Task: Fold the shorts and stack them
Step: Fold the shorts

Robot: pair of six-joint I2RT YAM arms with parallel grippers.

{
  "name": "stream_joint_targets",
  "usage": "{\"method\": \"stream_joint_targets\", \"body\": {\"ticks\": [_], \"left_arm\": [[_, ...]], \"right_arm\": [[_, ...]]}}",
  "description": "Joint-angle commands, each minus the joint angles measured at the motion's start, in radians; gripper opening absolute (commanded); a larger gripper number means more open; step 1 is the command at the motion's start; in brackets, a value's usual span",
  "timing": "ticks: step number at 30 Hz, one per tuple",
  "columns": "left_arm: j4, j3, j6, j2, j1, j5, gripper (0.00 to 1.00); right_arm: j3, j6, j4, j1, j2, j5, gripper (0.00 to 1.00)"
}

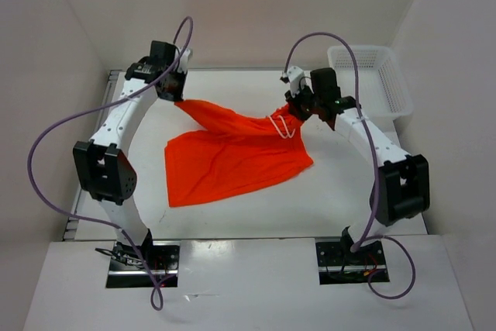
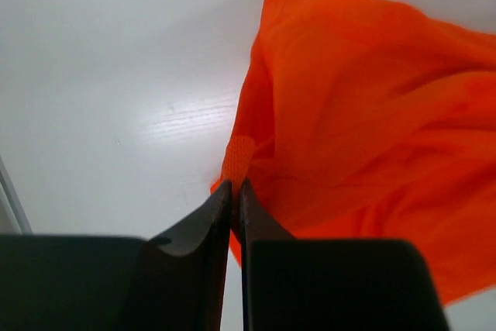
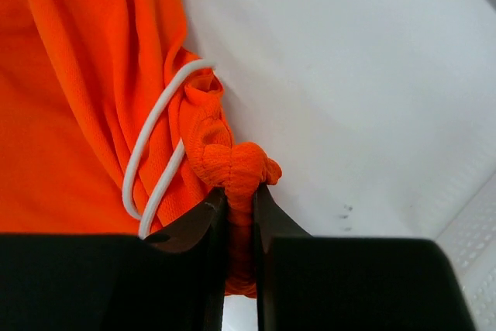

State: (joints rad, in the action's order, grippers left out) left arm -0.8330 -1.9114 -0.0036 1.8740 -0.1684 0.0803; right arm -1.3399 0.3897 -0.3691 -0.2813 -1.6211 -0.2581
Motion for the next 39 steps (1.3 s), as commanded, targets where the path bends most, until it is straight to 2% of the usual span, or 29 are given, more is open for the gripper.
{"method": "stream_joint_targets", "body": {"ticks": [1, 4, 7, 10, 11, 12, 14, 20, 25, 31, 37, 39], "left_arm": [[-0.034, 0.240, 0.004, -0.099, -0.029, -0.050, 0.13], [-0.034, 0.455, 0.004, -0.139, -0.049, -0.062, 0.13], [-0.034, 0.560, 0.004, -0.162, -0.049, -0.096, 0.13], [-0.043, 0.643, 0.004, -0.162, -0.059, -0.119, 0.18], [-0.063, 0.652, 0.004, -0.162, -0.059, -0.132, 0.21], [-0.075, 0.652, 0.004, -0.151, -0.059, -0.143, 0.41], [-0.098, 0.629, 0.004, -0.151, -0.059, -0.154, 0.56], [-0.037, 0.389, 0.004, -0.156, -0.059, -0.165, 0.89], [0.046, 0.212, 0.004, 0.022, -0.029, -0.166, 0.90], [0.089, -0.064, 0.004, 0.345, -0.020, -0.211, 0.90], [0.103, -0.251, 0.004, 0.494, 0.036, -0.255, 0.90], [0.060, -0.294, 0.004, 0.517, 0.036, -0.278, 0.90]], "right_arm": [[0.129, 0.198, -0.117, -0.018, 0.095, -0.101, 0.00], [0.262, 0.316, -0.136, -0.129, 0.153, -0.055, 0.00], [0.341, 0.374, -0.145, -0.189, 0.202, -0.017, 0.00], [0.369, 0.397, -0.145, -0.209, 0.213, 0.008, 0.00], [0.387, 0.411, -0.145, -0.223, 0.225, 0.017, 0.00], [0.396, 0.422, -0.145, -0.223, 0.225, 0.038, 0.00], [0.410, 0.422, -0.145, -0.223, 0.234, 0.039, 0.00], [0.410, 0.402, -0.136, -0.223, 0.234, 0.030, 0.00], [0.410, 0.380, -0.125, -0.223, 0.222, 0.030, 0.00], [0.360, 0.356, -0.107, -0.223, 0.158, 0.030, 0.00], [0.328, 0.310, -0.106, -0.223, 0.095, 0.020, 0.00], [0.315, 0.301, -0.106, -0.223, 0.095, 0.020, 0.00]]}}
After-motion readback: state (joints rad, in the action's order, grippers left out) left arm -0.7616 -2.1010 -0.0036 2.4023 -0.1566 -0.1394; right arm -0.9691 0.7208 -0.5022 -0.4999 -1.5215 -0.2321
